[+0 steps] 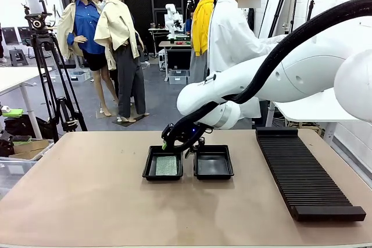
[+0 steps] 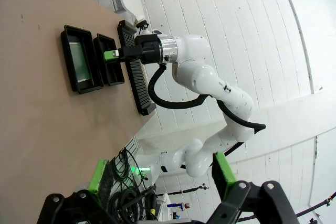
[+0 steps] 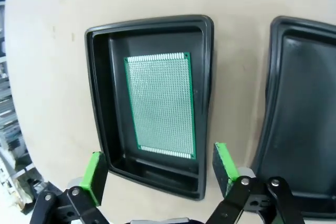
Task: Inspect and transfer BCBs to ESD trays.
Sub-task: Pick up the Blank PCB from the PCB Rack and place it in the left ESD tray.
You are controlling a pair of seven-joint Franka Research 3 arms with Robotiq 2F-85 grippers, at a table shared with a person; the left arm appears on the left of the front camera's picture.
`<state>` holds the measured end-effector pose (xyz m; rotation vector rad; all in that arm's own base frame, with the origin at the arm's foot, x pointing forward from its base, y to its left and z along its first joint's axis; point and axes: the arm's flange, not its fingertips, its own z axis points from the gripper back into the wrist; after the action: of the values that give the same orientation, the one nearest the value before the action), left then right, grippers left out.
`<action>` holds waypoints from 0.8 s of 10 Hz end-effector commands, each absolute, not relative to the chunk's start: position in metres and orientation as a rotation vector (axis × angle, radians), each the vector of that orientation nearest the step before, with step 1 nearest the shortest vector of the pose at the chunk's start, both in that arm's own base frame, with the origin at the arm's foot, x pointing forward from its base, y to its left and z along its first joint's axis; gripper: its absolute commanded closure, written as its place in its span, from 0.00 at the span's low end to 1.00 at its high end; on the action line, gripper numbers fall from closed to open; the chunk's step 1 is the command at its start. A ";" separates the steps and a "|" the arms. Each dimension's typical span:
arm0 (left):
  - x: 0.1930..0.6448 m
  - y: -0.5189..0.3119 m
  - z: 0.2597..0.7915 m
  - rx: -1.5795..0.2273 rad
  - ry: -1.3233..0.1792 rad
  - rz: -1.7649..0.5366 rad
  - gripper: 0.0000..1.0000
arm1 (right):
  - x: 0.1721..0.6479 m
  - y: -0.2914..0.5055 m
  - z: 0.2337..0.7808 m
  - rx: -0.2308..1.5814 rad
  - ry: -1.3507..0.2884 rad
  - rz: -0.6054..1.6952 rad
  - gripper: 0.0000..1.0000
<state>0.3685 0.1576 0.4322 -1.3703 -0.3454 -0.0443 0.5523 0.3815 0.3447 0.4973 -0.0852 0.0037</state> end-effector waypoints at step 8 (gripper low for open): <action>0.368 0.158 0.434 -1.368 -0.349 -0.044 0.00 | 0.547 0.381 0.355 0.462 -0.048 0.021 0.00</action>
<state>0.3685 0.1576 0.4322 -1.3703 -0.3454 -0.0443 0.5460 0.3808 0.3561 0.4582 -0.0368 0.0249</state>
